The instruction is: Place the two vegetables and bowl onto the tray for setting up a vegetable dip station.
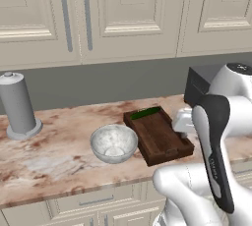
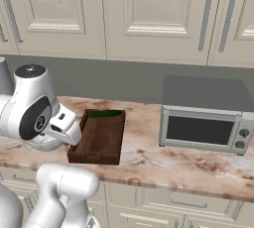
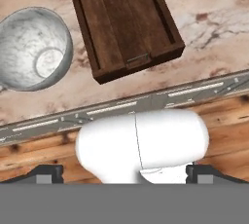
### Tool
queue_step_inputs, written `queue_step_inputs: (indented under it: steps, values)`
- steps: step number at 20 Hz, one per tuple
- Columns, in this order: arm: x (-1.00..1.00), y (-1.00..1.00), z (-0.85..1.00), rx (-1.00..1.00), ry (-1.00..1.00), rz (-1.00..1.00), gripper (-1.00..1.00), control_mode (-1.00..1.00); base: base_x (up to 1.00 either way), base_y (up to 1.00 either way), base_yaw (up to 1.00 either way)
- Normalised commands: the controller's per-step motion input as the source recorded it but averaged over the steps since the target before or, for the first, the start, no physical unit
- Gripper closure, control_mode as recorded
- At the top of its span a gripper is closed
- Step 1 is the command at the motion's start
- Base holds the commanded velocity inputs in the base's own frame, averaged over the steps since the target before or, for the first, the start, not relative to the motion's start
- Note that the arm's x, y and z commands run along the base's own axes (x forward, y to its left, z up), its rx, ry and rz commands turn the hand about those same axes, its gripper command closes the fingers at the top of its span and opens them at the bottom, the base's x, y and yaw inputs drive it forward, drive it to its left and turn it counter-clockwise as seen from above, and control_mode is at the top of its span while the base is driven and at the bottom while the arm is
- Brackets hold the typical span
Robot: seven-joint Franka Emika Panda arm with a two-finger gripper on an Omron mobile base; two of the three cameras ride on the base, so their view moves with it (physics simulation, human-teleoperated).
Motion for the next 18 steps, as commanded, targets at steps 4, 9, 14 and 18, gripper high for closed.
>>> queue_step_inputs:
  steps: [4,9,14,18]
  values:
    - [0.00,0.00,0.24,0.00,0.16,0.07,-1.00,-1.00,0.00,0.00,0.00]
    - [0.00,0.00,0.11,0.00,0.16,0.09,-1.00,-1.00,0.00,0.00,0.00]
    - [-0.08,0.01,0.00,-0.01,0.01,0.06,-1.00,1.00,-0.13,0.03,0.00]
    - [0.00,0.00,0.00,0.00,0.00,0.00,-1.00,1.00,-0.63,0.14,0.01]
